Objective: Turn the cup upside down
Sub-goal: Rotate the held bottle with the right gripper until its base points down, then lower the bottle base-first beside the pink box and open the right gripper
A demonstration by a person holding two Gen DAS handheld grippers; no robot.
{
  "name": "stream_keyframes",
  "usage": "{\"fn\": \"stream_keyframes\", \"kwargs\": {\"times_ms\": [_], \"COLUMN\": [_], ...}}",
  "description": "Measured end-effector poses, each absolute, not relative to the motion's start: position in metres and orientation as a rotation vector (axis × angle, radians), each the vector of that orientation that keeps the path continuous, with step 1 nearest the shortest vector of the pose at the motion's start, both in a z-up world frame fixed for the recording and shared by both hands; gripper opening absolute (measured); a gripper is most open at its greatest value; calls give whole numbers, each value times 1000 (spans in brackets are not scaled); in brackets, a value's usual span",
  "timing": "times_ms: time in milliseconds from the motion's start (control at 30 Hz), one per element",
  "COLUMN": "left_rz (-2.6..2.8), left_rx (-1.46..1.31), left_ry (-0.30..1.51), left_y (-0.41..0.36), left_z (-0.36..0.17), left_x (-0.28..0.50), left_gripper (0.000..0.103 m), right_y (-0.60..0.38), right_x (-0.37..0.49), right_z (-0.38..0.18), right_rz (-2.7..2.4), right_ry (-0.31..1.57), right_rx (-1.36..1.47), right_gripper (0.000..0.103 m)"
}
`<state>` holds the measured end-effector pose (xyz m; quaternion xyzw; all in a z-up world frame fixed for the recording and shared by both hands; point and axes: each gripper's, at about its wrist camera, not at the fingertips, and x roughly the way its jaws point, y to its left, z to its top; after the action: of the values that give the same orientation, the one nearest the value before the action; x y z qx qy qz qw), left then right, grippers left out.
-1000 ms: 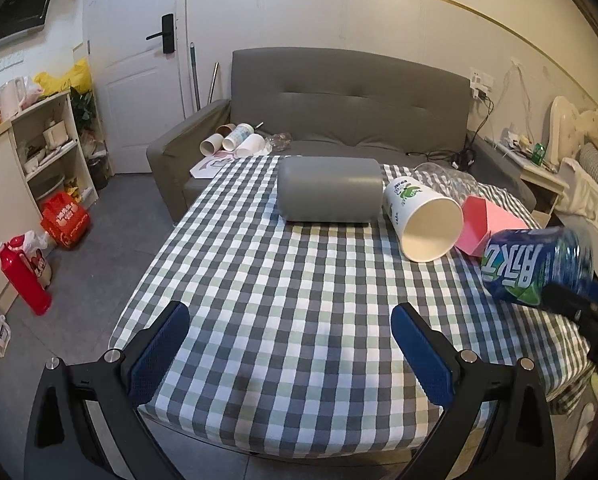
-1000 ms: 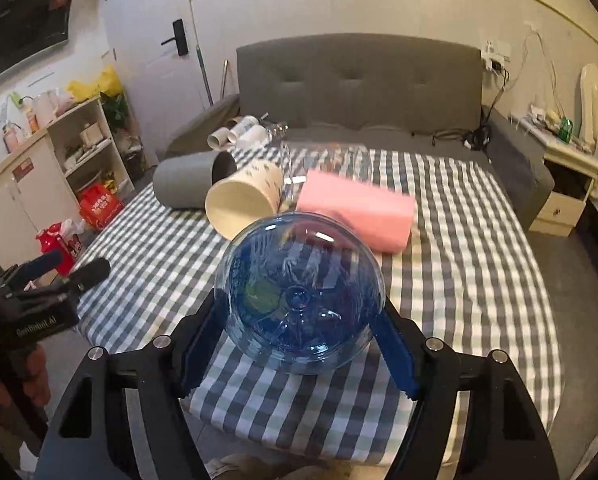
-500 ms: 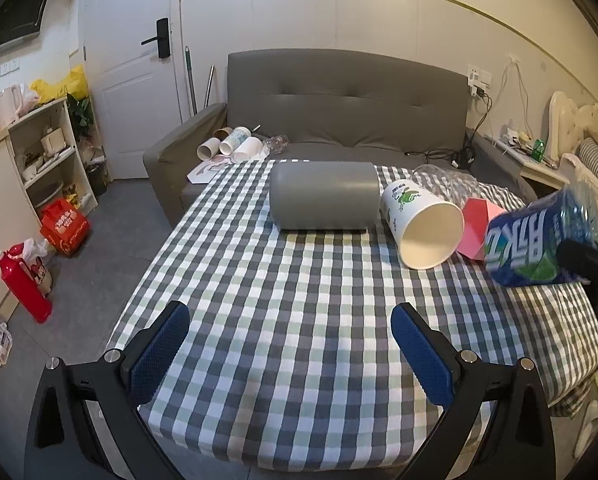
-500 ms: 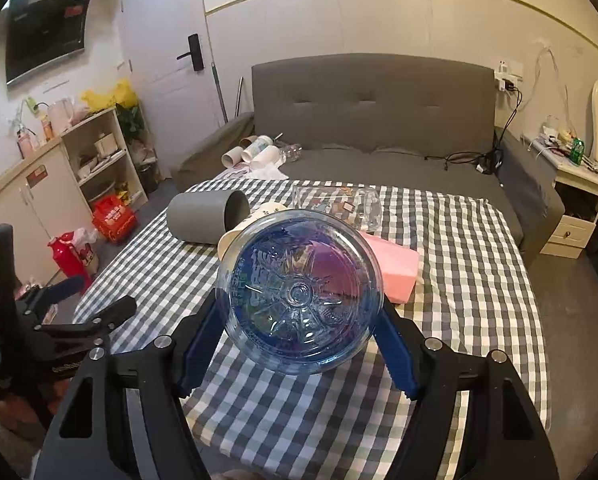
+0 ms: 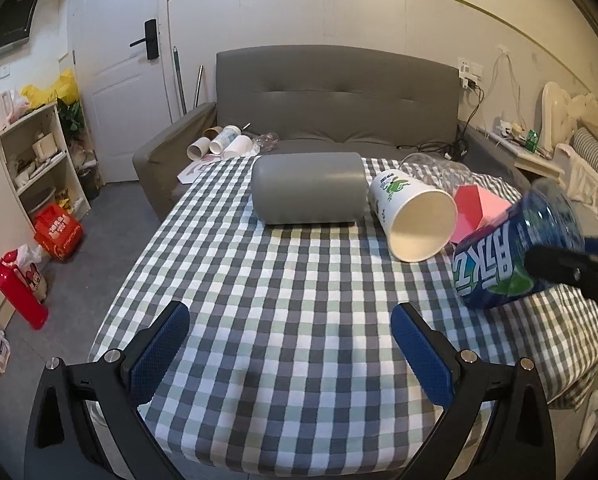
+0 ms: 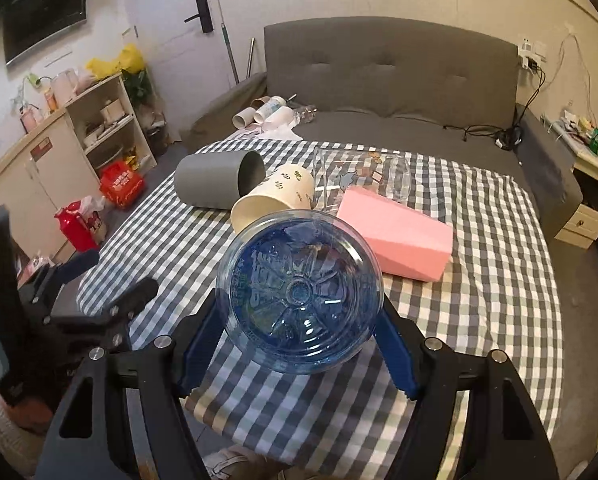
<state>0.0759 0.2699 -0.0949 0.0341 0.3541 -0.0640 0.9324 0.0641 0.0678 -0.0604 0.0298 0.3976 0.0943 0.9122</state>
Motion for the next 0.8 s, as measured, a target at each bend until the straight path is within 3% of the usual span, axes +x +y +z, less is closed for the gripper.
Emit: {"fn": "stream_keyframes", "kwargs": {"times_ms": [800], "left_rz": [-114], "left_rx": [3], "left_ry": [758], "left_y": [287], "left_z": [-103], "left_x": [80], "left_gripper": [103], "right_y": [72], "right_x": [118], "right_z": [-58], "right_rz": [216], "right_ry": [861], "right_rx": [77], "right_gripper": [74]}}
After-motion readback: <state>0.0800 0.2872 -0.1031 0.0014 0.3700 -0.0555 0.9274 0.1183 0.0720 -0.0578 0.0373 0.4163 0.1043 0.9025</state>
